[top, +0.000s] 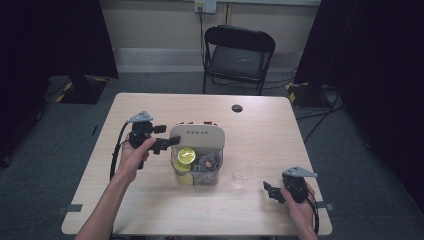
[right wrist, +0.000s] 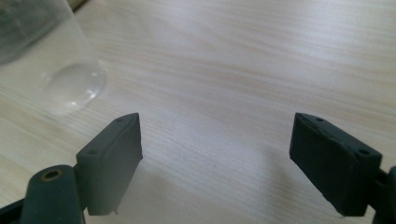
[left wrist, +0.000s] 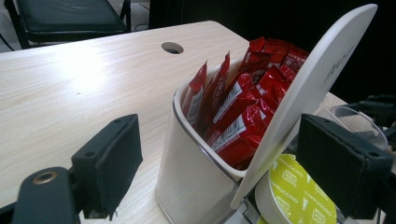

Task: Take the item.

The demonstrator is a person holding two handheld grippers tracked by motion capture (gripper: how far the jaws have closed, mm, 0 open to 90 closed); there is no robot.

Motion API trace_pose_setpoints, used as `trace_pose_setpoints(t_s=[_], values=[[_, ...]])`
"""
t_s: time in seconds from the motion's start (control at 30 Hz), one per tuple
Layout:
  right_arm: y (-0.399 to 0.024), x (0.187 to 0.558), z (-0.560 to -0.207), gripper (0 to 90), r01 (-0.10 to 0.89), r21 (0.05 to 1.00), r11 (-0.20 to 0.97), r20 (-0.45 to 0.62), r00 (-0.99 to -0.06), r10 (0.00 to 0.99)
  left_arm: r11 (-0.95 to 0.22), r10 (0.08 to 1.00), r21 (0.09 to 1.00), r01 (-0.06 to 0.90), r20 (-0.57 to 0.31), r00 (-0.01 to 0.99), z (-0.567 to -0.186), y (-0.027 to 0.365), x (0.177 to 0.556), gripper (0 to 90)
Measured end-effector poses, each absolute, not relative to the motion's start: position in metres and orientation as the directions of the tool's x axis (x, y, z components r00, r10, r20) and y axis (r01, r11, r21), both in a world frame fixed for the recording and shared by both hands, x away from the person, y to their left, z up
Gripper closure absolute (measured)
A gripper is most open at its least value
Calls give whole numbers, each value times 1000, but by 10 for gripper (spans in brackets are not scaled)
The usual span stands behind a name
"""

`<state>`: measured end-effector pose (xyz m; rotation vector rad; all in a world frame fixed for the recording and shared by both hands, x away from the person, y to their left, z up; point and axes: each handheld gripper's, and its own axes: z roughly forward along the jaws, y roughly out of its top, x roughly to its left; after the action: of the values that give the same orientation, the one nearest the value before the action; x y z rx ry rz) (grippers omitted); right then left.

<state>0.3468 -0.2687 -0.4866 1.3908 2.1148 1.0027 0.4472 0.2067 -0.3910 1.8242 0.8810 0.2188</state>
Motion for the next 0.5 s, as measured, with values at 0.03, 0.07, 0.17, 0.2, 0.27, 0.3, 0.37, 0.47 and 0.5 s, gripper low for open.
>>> trace_pose_setpoints(t_s=[0.03, 0.07, 0.17, 0.2, 0.27, 0.3, 0.37, 0.47, 0.5], values=[[-269, 345, -481, 179, 600, 766, 232, 57, -422, 905, -178, 656, 866, 467, -249, 712, -391, 206, 447, 143], [-269, 344, -479, 180, 596, 769, 229, 61, -426, 903, -179, 656, 866, 467, -249, 712, -391, 206, 447, 143], [-268, 343, -475, 207, 596, 770, 225, 74, -435, 898, -172, 654, 865, 470, -257, 712, -392, 206, 447, 143], [-266, 341, -471, 214, 596, 770, 229, 79, -446, 892, -171, 653, 866, 471, -258, 712, -392, 206, 447, 143], [-264, 339, -466, 221, 586, 777, 230, 85, -460, 884, -173, 651, 866, 470, -257, 714, -392, 206, 448, 141], [-263, 338, -463, 228, 581, 782, 227, 86, -462, 883, -175, 651, 864, 471, -258, 714, -392, 206, 449, 138], [-262, 337, -459, 230, 574, 785, 234, 82, -470, 879, -172, 648, 864, 473, -262, 715, -393, 206, 449, 130], [-259, 334, -447, 243, 543, 806, 236, 84, -499, 862, -174, 650, 862, 475, -262, 713, -393, 205, 449, 129], [-259, 333, -444, 250, 537, 812, 230, 92, -507, 857, -172, 649, 864, 474, -263, 714, -393, 205, 449, 130]])
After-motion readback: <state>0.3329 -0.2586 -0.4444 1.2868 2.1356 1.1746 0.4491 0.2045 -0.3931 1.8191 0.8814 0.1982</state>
